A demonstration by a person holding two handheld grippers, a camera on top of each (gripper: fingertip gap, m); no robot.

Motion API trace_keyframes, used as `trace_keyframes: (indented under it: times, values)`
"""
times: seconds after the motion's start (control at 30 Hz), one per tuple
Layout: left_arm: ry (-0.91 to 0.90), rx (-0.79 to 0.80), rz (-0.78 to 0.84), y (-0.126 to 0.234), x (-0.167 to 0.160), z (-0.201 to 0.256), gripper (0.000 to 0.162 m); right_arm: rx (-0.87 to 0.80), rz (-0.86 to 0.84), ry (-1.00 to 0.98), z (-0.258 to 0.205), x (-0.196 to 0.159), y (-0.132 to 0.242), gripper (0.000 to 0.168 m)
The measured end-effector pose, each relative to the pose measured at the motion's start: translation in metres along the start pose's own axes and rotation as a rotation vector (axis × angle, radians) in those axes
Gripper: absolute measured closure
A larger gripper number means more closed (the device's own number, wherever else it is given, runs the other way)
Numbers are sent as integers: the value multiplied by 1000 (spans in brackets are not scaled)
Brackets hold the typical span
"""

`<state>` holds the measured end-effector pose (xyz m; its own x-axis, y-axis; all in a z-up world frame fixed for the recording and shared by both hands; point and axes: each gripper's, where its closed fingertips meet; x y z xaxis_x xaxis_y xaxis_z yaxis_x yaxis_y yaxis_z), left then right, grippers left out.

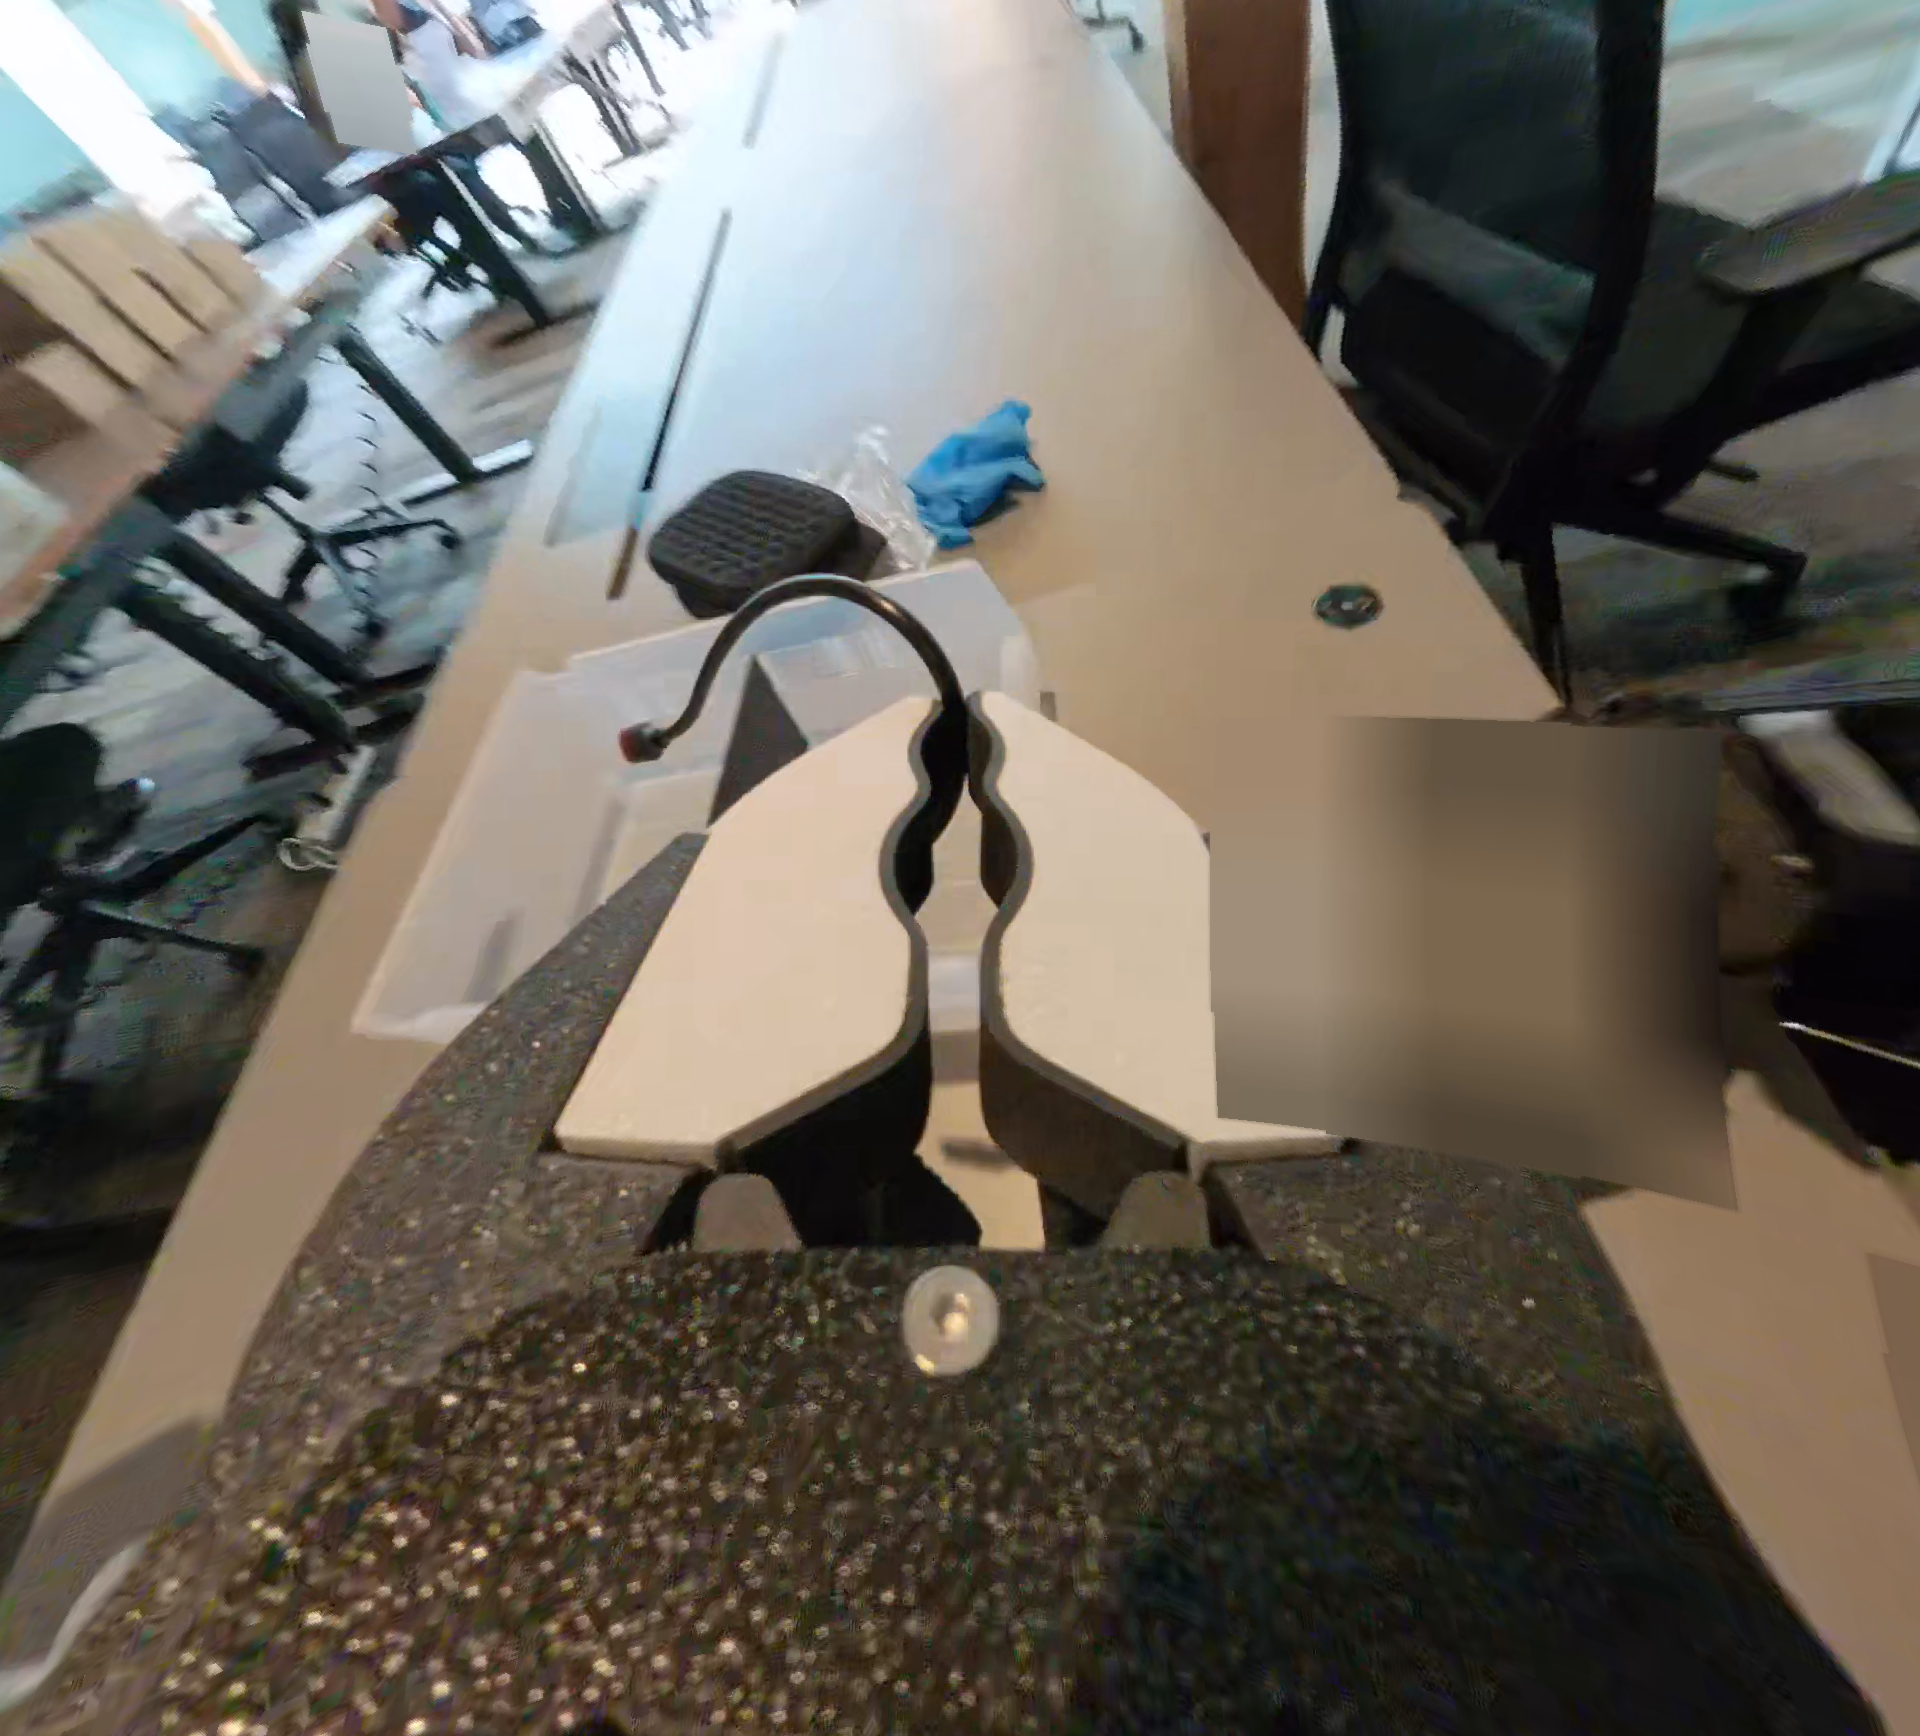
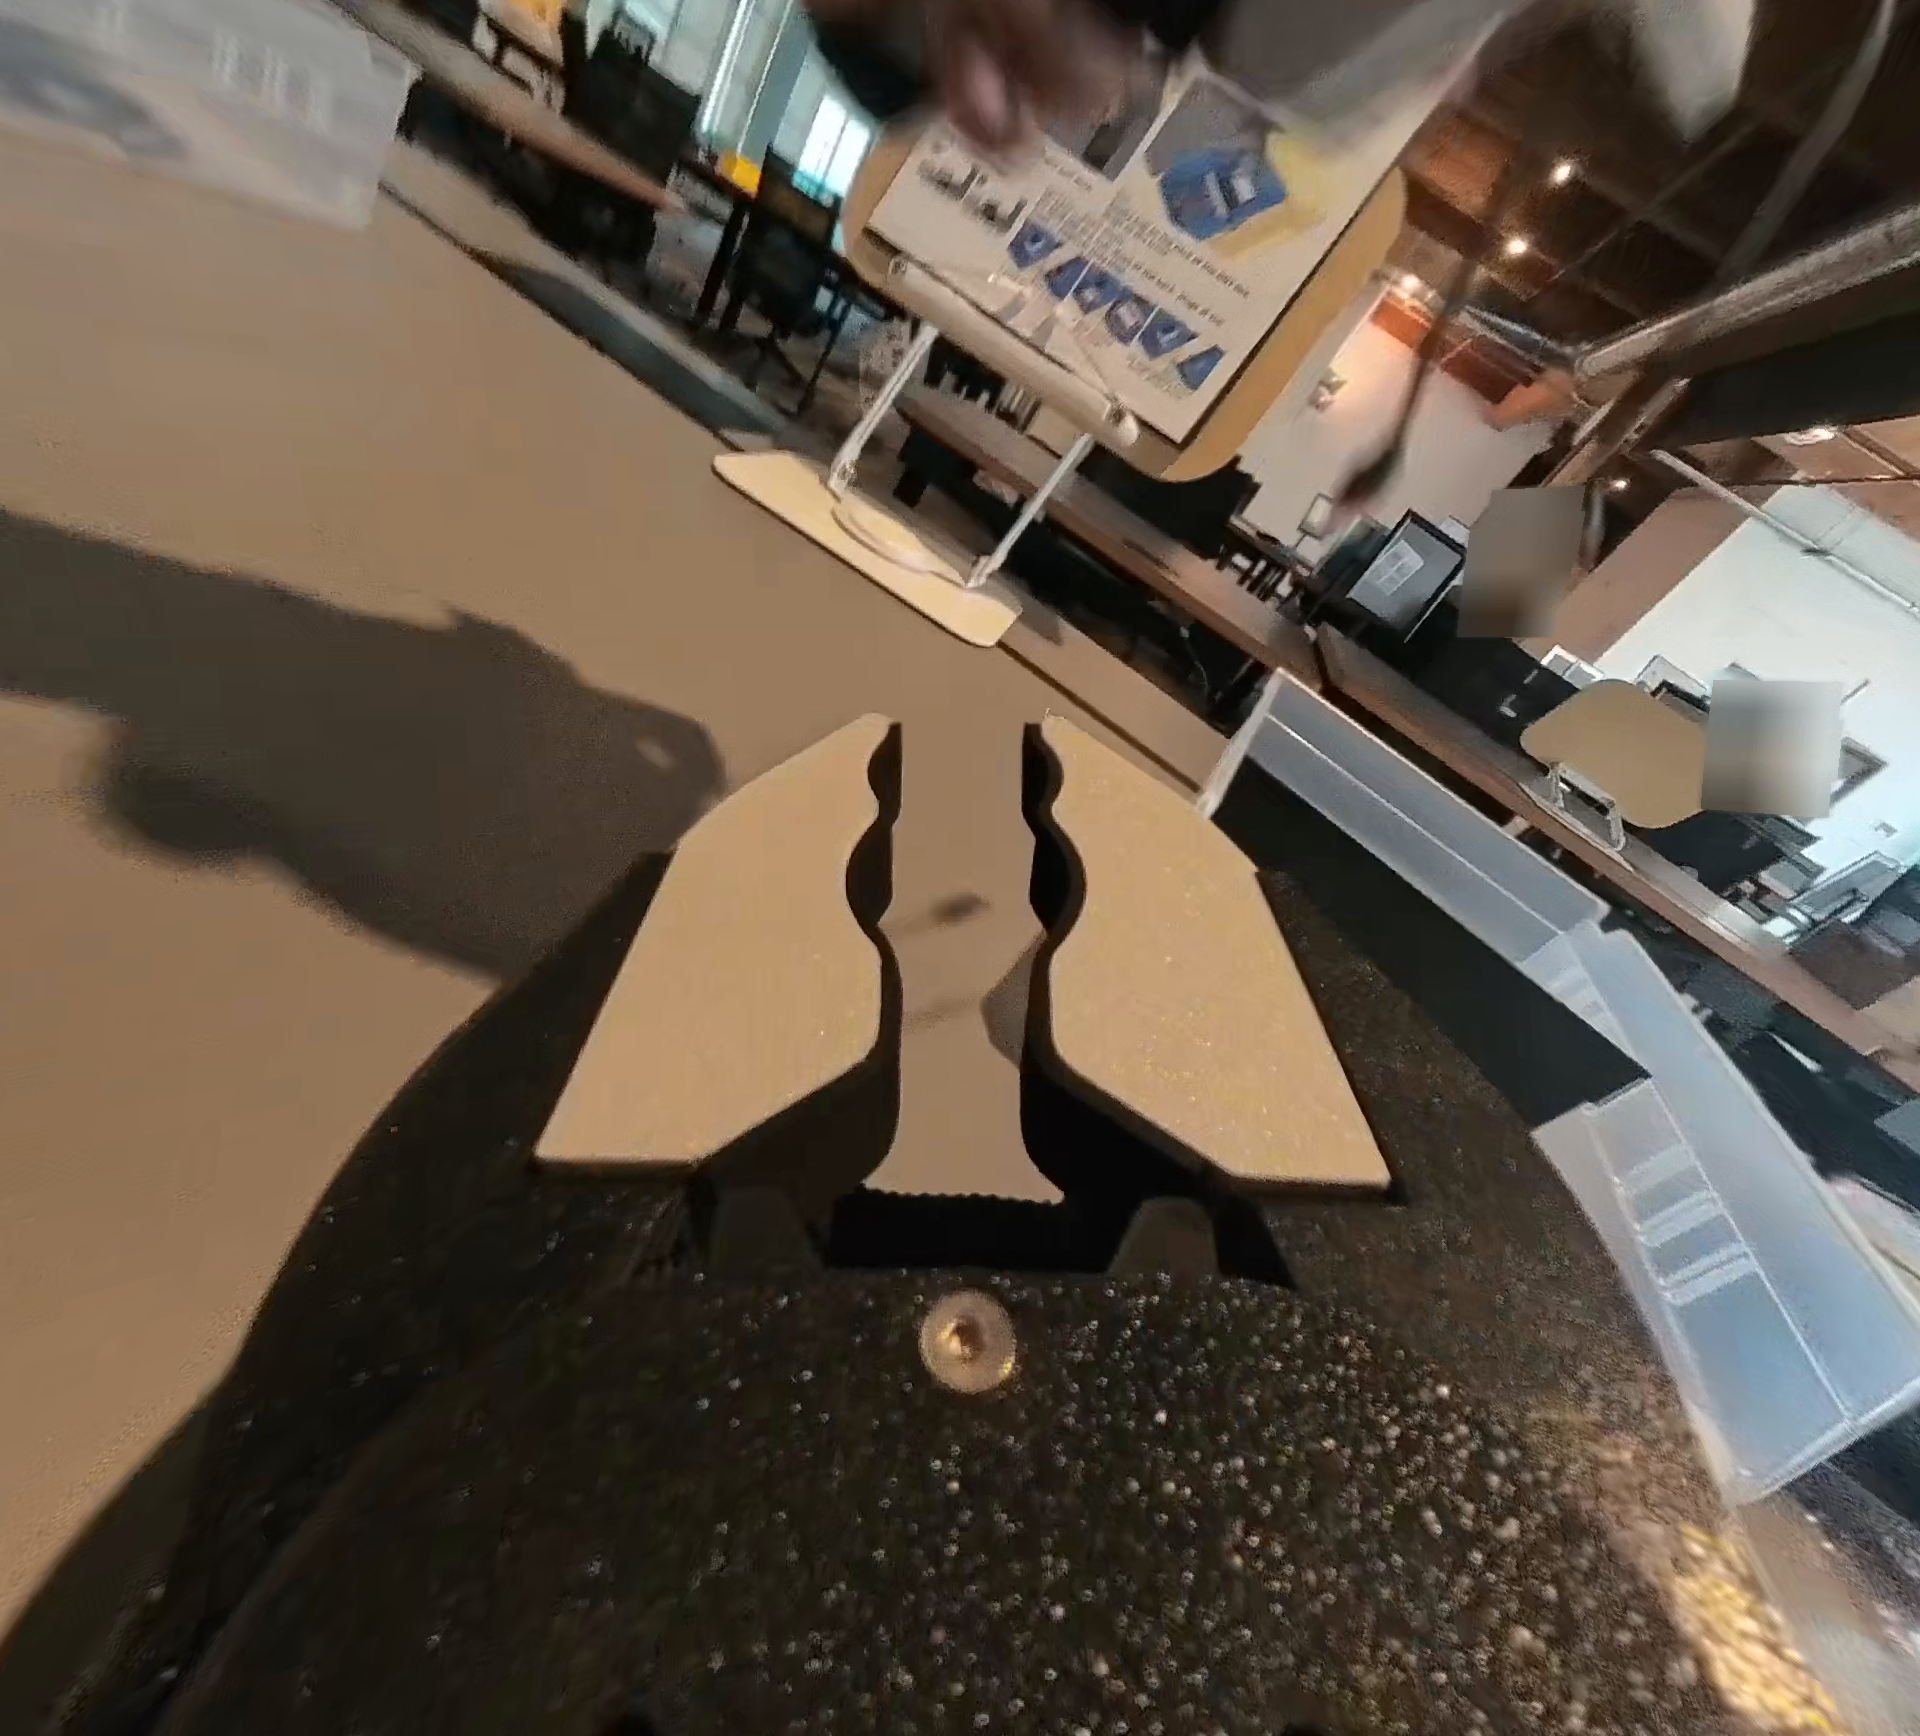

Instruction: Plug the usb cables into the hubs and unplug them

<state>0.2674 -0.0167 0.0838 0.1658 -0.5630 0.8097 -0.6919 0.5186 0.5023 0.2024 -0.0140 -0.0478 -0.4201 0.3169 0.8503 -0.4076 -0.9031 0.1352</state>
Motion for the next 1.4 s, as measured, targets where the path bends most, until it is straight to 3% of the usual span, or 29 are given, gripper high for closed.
trace_keyframes:
  times: [0.1,0.2,0.37,0.47,0.63,0.83,1.2,1.3,1.4]
  values:
    - [57,-103,-111,-83,-15,-2,159,19,41,-74,8,1,7,147]
    - [138,-139,-266,-134,-40,-8,159,38,55,-135,14,-1,8,147]
    - [68,-92,-517,-175,-77,-10,159,61,64,-152,14,-1,9,147]
    - [76,-103,-572,-187,-88,-5,158,65,66,-147,13,-1,9,147]
    - [133,-76,-641,-191,-97,-7,139,72,68,-150,12,-1,10,147]
    - [194,-120,-531,-186,-81,-1,158,65,69,-140,12,0,10,147]
    - [363,-131,-506,-172,-65,-9,159,54,83,-138,13,3,12,147]
    - [301,-99,-513,-148,-53,-12,159,54,92,-139,13,4,13,147]
    - [175,-22,-645,-125,-54,-17,159,60,97,-140,12,5,13,147]
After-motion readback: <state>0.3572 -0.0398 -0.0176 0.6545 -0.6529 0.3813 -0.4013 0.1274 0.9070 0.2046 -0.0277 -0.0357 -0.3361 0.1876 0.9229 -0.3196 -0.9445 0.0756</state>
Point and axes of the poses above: each gripper's, where its closed fingertips meet, y back along the fingers, x out of its top, z = x × y across the jaws, and after that the axes turned 11 degrees about -z, right-handed
